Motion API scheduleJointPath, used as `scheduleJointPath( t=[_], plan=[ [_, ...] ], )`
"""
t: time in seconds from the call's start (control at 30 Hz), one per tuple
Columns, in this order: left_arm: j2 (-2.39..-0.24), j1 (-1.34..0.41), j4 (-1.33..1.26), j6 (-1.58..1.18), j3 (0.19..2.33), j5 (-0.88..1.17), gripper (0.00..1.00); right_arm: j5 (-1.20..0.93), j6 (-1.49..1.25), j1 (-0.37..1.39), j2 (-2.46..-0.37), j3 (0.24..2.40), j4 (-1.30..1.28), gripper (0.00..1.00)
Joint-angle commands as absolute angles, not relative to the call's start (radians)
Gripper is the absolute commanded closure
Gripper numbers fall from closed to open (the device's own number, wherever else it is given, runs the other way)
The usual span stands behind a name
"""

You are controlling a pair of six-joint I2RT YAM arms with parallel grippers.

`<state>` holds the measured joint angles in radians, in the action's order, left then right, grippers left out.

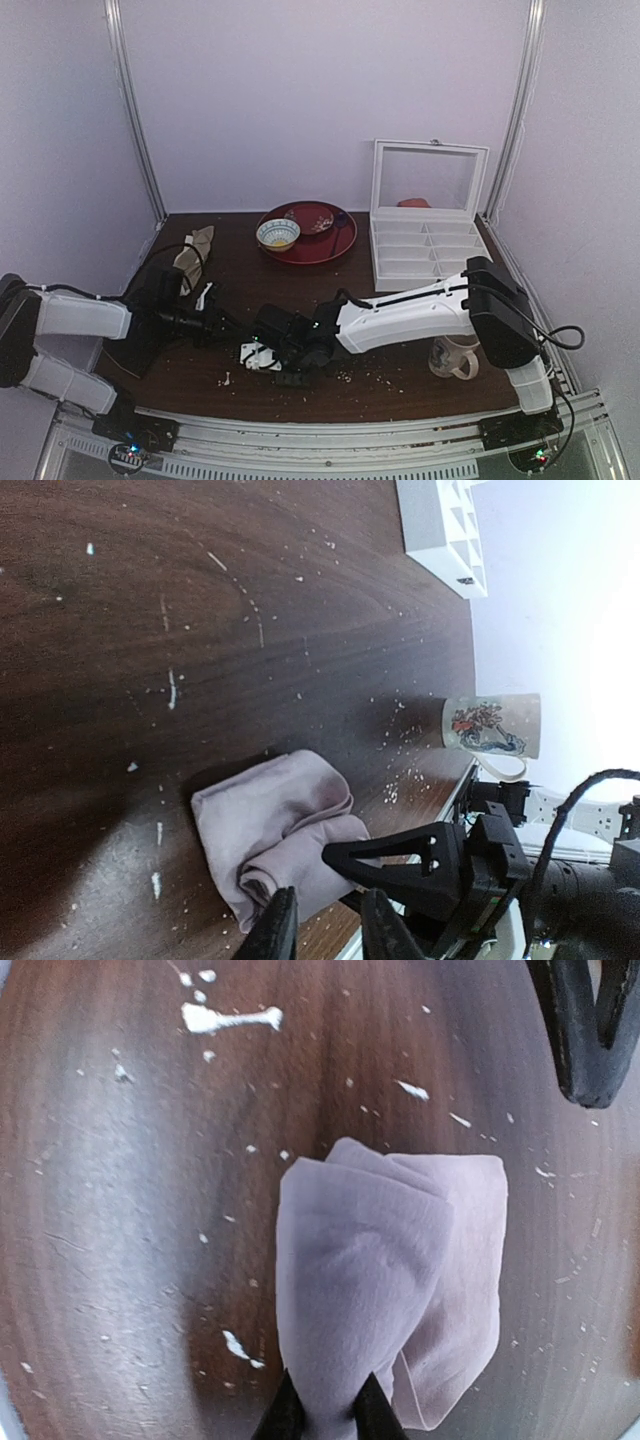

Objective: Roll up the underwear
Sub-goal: Roll the underwear at the center of the board.

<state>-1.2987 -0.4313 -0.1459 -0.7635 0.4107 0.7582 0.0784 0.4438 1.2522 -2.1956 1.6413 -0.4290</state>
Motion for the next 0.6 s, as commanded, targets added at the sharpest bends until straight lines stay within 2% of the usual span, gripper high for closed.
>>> scheduleJointPath(
  t=[0.0,0.13,0.3,0.57],
  plan=[
    [-1.283,-0.415,-0.090,-0.760,0.387,0.730,0.68,-0.127,0.400,1.230,-2.260,1.722,-0.586,1.00],
    [-1.300,-0.415,-0.151,-0.788,0.345,0.744,0.69,-0.236,0.387,1.204,-2.322,1.829,-0.692,1.00],
    [-1.298,-0.415,-0.106,-0.770,0.343,0.722,0.69,-0.348,0.367,1.169,-2.391,1.933,-0.793,1.00],
    [-1.279,-0.415,-0.084,-0.773,0.329,0.686,0.70,-0.452,0.358,1.155,-2.410,1.967,-0.824,1.00]
  ],
)
